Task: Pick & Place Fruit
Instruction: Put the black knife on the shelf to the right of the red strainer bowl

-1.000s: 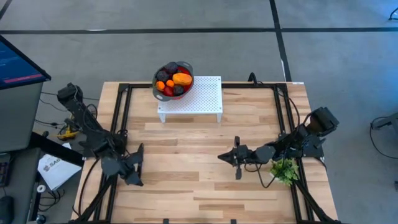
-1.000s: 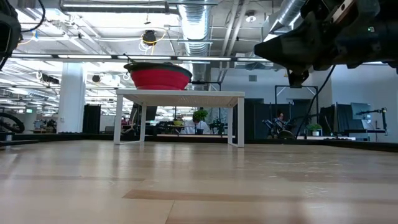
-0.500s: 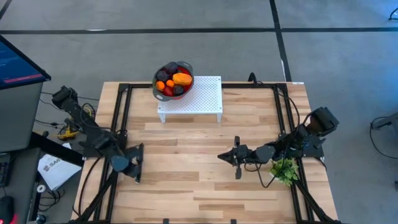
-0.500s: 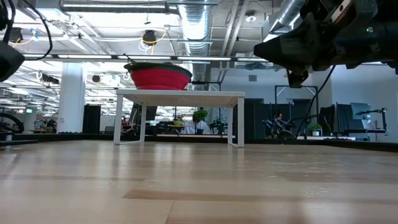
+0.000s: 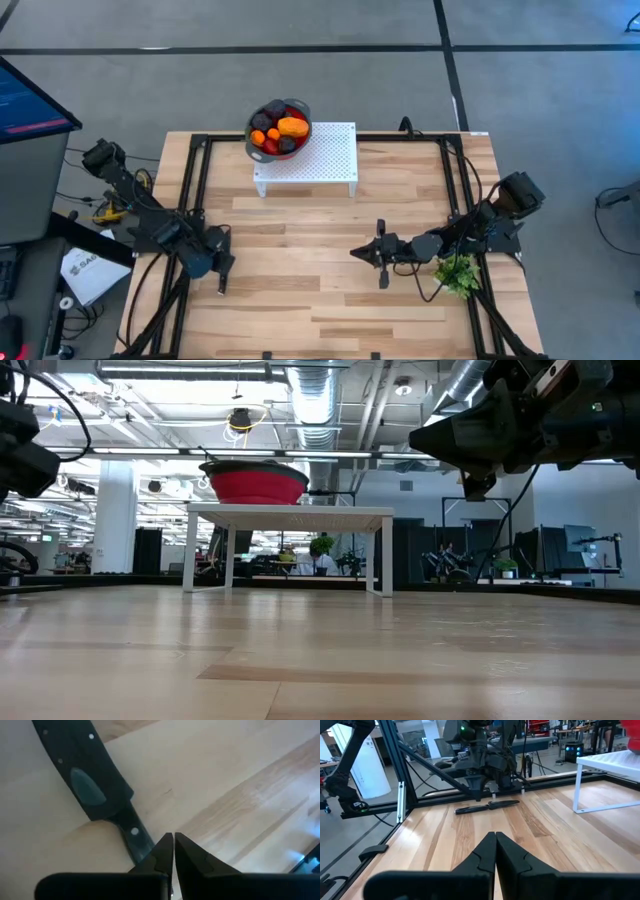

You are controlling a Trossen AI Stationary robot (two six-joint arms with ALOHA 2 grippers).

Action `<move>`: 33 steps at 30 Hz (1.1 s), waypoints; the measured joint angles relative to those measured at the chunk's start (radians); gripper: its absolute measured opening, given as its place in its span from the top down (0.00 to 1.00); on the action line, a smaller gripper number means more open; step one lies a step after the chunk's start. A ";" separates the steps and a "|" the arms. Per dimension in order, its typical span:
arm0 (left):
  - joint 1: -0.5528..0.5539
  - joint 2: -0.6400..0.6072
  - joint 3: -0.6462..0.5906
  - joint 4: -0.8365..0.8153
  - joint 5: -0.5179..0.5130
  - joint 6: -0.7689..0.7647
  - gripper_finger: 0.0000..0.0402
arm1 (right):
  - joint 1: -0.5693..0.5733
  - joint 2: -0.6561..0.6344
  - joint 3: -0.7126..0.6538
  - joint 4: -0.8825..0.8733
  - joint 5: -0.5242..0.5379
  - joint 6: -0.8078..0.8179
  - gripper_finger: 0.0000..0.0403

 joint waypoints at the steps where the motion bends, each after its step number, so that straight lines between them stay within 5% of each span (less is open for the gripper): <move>1: 0.000 0.000 -0.003 0.000 -0.002 0.015 0.98 | 0.000 0.000 0.000 0.000 -0.001 0.000 1.00; 11: 0.000 0.000 -0.005 0.004 -0.041 0.060 0.99 | -0.001 0.000 0.000 -0.003 -0.002 0.000 1.00; 14: 0.000 -0.001 -0.005 0.003 0.049 0.074 0.95 | -0.001 0.000 0.000 -0.003 -0.002 0.000 1.00; 19: -0.001 -0.001 -0.005 -0.015 0.277 0.089 0.77 | -0.001 0.000 0.000 -0.003 -0.003 0.000 1.00; 27: 0.000 0.003 -0.005 -0.016 0.087 0.022 0.37 | -0.001 0.000 0.000 -0.004 -0.003 0.000 1.00; 33: 0.000 0.122 -0.004 -0.016 0.156 -0.042 0.29 | 0.000 0.000 0.000 -0.004 -0.003 0.000 1.00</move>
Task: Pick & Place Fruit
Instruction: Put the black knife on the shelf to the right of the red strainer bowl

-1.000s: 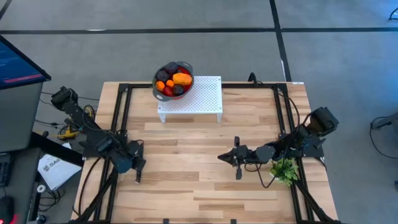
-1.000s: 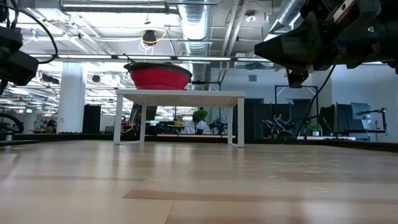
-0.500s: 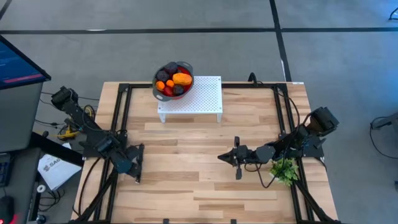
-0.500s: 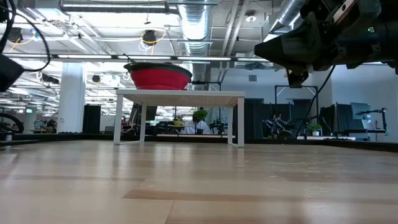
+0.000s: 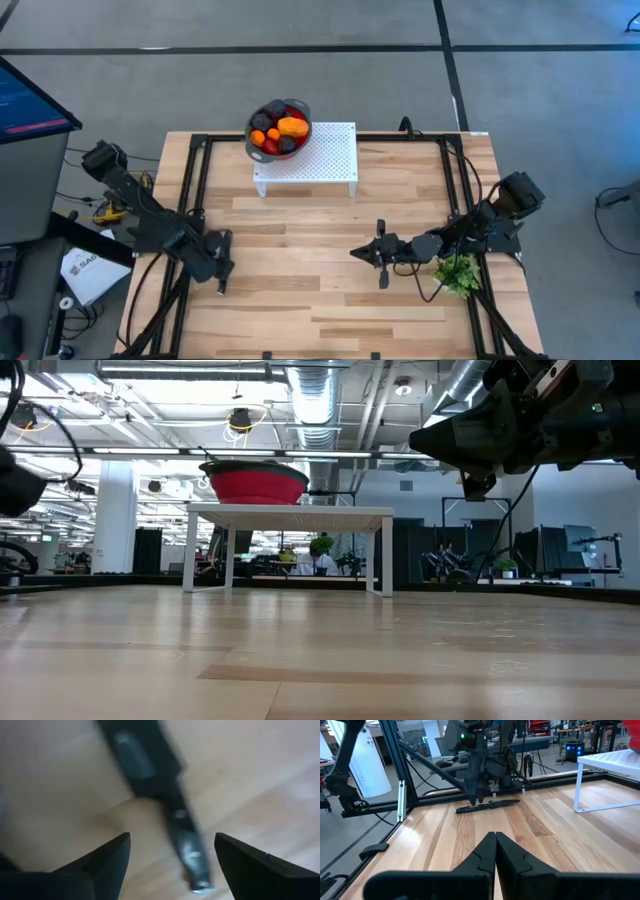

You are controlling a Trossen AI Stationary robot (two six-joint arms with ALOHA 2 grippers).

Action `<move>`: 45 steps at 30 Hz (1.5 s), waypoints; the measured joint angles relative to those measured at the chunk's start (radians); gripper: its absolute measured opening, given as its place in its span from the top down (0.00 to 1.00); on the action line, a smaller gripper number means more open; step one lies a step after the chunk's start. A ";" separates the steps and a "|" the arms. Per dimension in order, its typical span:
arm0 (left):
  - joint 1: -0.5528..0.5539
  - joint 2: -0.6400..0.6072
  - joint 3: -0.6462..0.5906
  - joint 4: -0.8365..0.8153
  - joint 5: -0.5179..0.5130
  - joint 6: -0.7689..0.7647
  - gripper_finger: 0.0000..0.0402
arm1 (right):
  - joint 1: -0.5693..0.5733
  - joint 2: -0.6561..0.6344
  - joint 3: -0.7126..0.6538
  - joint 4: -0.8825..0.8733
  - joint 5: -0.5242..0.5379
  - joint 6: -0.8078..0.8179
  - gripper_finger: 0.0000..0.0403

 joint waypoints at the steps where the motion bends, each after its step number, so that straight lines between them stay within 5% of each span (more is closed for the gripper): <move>1: 0.000 0.029 0.000 0.000 0.013 -0.004 0.30 | 0.000 0.000 0.000 0.000 0.000 0.000 1.00; 9: -0.001 0.159 0.032 -0.008 0.003 -0.006 0.40 | 0.000 0.000 0.000 -0.006 0.000 0.004 1.00; 22: -0.001 0.216 0.047 -0.060 0.019 -0.005 0.74 | 0.000 0.000 0.000 -0.007 0.000 0.007 1.00; 30: -0.003 0.226 0.067 -0.077 -0.057 0.037 0.77 | 0.008 0.000 0.000 -0.007 0.000 0.007 1.00; 34: 0.000 0.231 0.077 -0.030 -0.266 0.116 0.77 | 0.023 0.000 0.000 -0.007 -0.001 0.007 1.00; 41: 0.008 0.261 0.080 0.291 -0.572 0.333 0.77 | 0.054 -0.001 0.002 -0.006 -0.003 0.009 1.00; 45: 0.035 0.317 0.081 0.520 -0.658 0.519 0.77 | 0.071 -0.001 0.015 -0.010 -0.003 0.043 1.00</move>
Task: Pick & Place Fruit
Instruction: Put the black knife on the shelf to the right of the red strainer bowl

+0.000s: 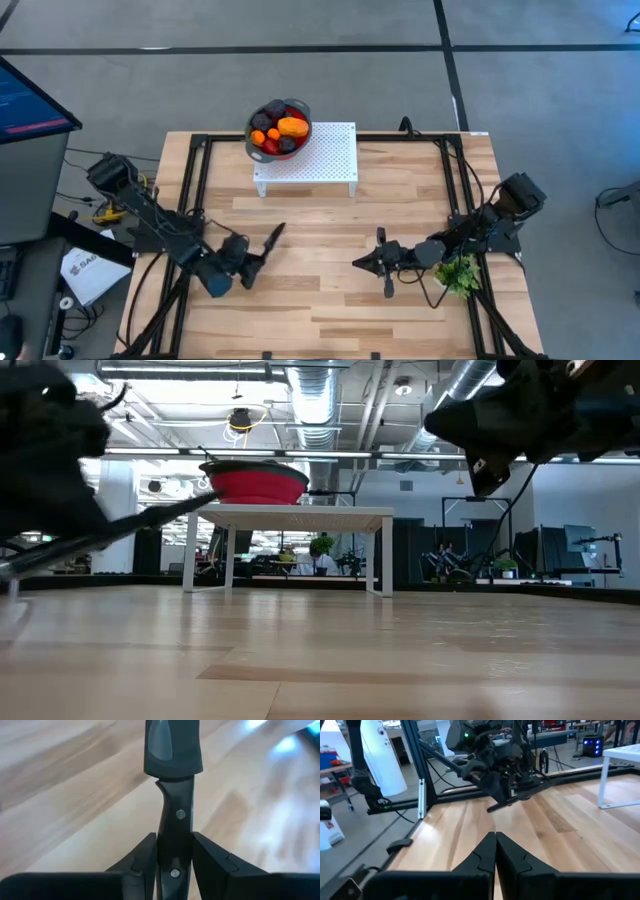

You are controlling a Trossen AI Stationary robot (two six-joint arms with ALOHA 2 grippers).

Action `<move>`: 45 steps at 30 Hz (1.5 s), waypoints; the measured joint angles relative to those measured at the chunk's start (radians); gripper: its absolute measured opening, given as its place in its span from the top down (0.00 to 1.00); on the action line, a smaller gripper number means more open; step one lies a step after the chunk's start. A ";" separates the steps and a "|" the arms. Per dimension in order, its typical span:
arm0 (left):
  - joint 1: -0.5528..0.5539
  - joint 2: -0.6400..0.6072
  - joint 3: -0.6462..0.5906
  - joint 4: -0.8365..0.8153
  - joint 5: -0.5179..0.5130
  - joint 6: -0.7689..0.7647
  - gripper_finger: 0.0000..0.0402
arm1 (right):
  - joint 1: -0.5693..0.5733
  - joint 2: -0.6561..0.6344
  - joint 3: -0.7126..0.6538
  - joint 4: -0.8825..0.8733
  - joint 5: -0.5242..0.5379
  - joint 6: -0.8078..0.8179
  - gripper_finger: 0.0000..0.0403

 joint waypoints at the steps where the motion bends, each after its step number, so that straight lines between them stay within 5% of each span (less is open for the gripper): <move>1: 0.015 0.020 0.001 0.071 -0.020 0.059 0.77 | 0.004 0.000 0.007 -0.001 0.000 0.001 1.00; 8: 0.135 0.180 0.003 0.742 -0.071 0.570 0.76 | 0.006 0.000 0.125 -0.194 0.003 -0.007 0.94; 16: 0.237 0.294 0.029 1.361 0.091 1.050 0.76 | -0.029 0.023 0.251 -0.387 0.112 0.057 0.59; 23: 0.251 0.304 0.148 1.389 0.249 1.266 0.76 | -0.061 0.186 0.339 -0.123 0.156 -0.135 0.32; 31: 0.250 0.304 0.196 1.387 0.271 1.343 0.76 | 0.007 0.317 0.490 0.105 0.161 -0.488 0.27; 39: 0.250 0.304 0.196 1.400 0.282 1.375 0.76 | -0.028 0.297 0.539 0.107 0.155 -0.384 0.30; 45: 0.250 0.304 0.196 1.403 0.284 1.376 0.76 | -0.065 0.297 0.575 0.013 0.014 -0.323 0.31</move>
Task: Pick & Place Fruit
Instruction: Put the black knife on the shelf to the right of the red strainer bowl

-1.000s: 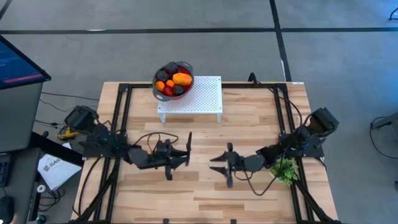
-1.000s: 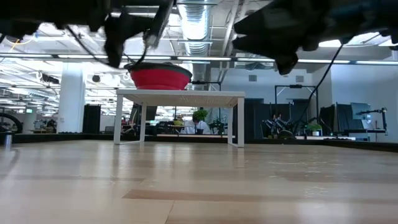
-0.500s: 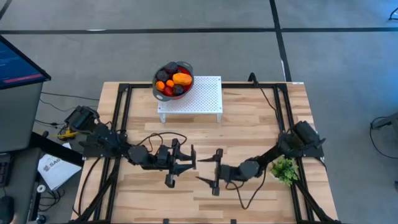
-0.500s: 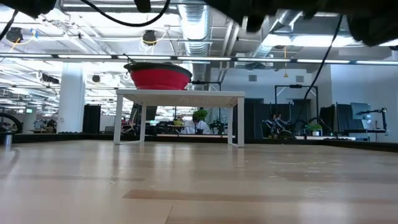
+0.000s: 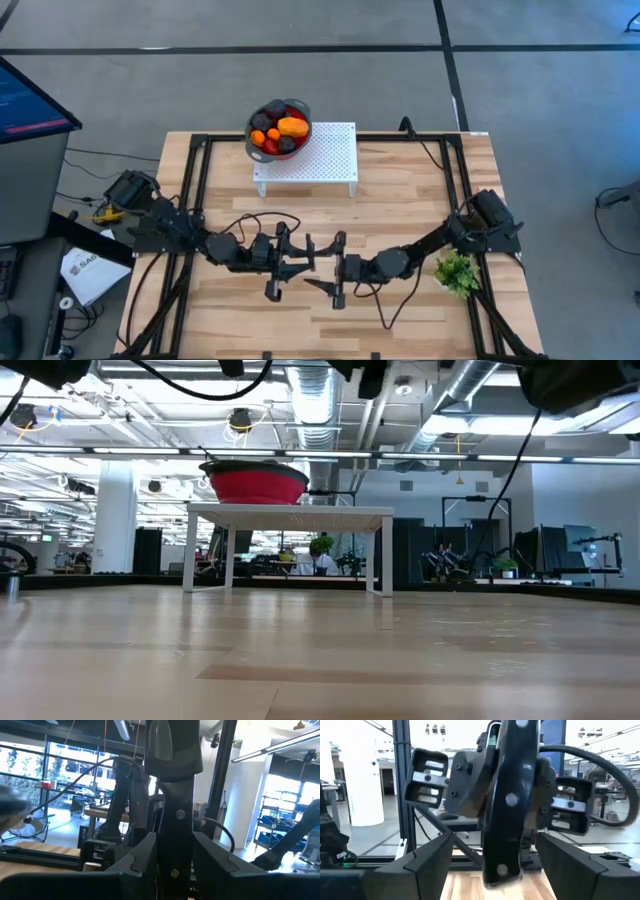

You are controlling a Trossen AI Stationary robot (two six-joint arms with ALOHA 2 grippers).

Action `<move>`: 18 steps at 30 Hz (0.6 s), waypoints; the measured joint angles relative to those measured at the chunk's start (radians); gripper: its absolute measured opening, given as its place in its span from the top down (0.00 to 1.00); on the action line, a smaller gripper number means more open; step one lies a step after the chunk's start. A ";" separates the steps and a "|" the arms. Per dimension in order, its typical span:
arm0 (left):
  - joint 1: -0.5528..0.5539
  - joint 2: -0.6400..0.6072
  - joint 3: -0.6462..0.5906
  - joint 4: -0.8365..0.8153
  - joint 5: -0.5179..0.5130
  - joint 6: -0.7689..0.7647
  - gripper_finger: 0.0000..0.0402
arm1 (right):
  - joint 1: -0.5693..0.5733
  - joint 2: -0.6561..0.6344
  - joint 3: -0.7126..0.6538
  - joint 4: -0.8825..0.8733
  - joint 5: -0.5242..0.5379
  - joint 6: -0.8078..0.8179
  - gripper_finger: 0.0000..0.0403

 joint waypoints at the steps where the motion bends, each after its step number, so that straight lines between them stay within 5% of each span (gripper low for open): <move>1: 0.000 0.000 0.000 -0.001 0.000 0.000 0.76 | 0.000 0.000 0.006 -0.008 -0.001 0.000 0.31; 5: 0.000 0.000 0.000 0.000 0.000 0.000 0.76 | 0.008 0.000 0.010 -0.025 -0.003 -0.008 0.41; 13: -0.001 0.000 0.000 -0.002 0.003 0.000 0.71 | 0.014 0.000 0.011 -0.049 0.008 -0.011 0.79; 18: 0.002 -0.001 0.000 0.001 -0.002 0.000 0.63 | 0.038 0.000 0.011 -0.087 0.089 -0.010 0.79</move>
